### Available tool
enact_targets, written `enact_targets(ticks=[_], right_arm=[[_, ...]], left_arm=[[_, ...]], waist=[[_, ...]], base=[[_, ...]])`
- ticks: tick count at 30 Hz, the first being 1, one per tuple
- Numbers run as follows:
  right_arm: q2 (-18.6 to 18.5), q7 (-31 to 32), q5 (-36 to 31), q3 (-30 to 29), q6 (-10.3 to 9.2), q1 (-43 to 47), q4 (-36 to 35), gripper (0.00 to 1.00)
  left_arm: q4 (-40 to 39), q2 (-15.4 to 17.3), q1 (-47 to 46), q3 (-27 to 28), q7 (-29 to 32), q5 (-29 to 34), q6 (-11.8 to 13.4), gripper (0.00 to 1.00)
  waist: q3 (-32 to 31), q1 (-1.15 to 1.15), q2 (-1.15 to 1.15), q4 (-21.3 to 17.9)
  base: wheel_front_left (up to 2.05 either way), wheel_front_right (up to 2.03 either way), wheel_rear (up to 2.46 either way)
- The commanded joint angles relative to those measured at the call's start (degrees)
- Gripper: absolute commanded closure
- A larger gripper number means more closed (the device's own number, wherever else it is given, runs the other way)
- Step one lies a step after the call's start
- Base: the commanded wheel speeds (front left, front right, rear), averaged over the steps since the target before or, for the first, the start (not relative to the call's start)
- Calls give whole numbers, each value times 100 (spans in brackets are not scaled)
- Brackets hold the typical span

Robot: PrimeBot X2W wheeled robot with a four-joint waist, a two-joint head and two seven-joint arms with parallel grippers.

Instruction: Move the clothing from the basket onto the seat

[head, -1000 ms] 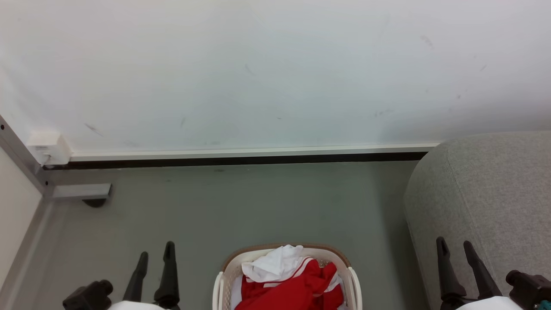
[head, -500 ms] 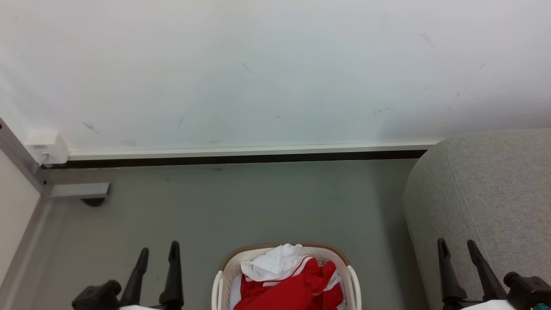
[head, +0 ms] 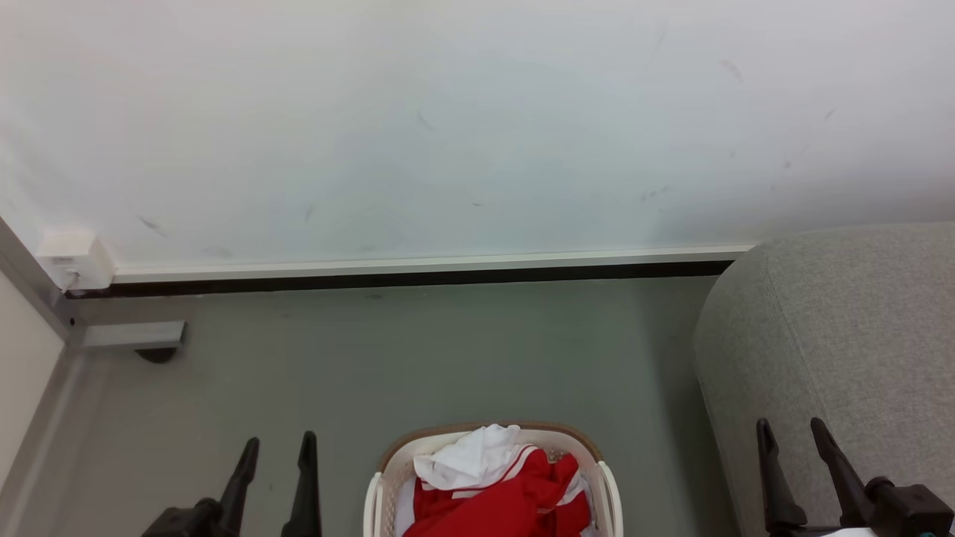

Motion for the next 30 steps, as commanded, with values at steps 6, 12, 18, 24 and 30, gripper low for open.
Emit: enact_targets(ticks=[6, 12, 18, 24, 30], right_arm=[[-26, -123, -355, 37, -10, 48, 40, 0], [-26, -181, -448, 21, -10, 72, 88, 0], [-27, -234, -579, 5, -11, 96, 169, 0], [-28, -290, -718, 14, -12, 105, 207, 0], [-29, -315, -731, 49, -12, 90, 211, 0]], left_arm=[[-64, 48, 66, -2, -122, 397, -21, 0], [-44, 48, 117, -57, -194, 657, -38, 0], [-4, 47, 137, -70, -239, 765, -98, 0], [14, 47, 179, -97, -290, 821, -157, 0], [13, 47, 217, -97, -320, 886, -167, 0]], waist=[[9, 0, 0, -19], [-1, 0, 0, -30], [-11, 0, 0, -35], [-26, 0, 0, -44], [-33, 0, 0, -89]], base=[[0, 0, 0], [0, 0, 0], [0, 0, 0], [0, 0, 0], [0, 0, 0]])
